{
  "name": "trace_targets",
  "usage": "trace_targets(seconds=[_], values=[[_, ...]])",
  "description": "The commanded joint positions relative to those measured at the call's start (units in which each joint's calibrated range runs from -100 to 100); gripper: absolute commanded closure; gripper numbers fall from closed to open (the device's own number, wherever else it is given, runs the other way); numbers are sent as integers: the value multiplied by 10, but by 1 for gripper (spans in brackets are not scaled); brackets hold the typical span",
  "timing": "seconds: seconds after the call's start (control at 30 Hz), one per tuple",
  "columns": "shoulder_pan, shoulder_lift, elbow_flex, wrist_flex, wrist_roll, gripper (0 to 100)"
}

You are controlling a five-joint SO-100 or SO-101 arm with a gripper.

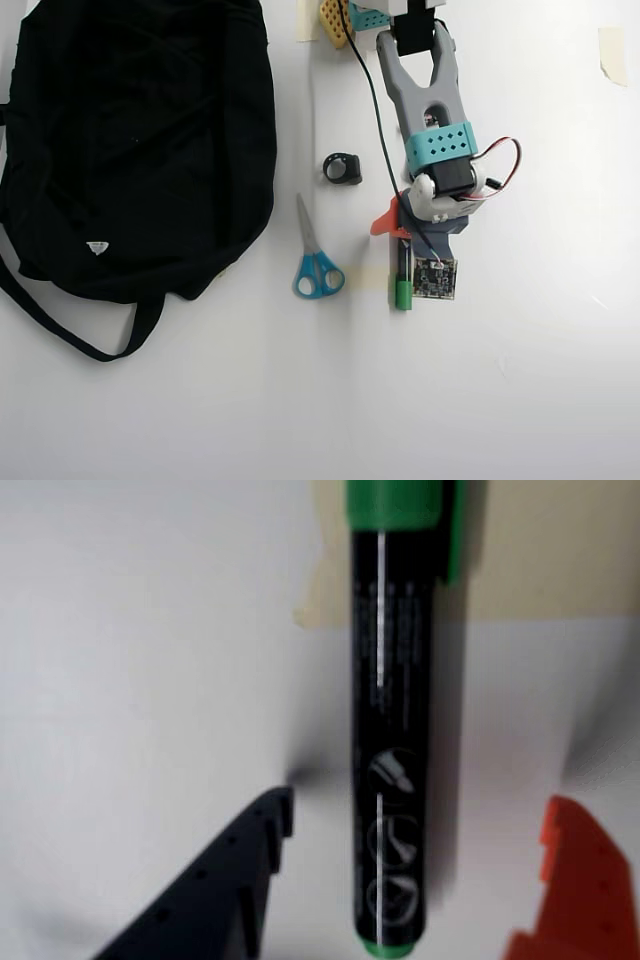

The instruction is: Put the green marker into the black bag

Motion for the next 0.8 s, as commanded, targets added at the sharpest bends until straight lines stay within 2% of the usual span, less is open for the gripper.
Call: trace_targets(seconds=[0.0,0.53,0.77], values=[[1,-6,-16,-7,3,69],[0,15,-17,-2,0,69],[1,15,-14,-2,0,84]])
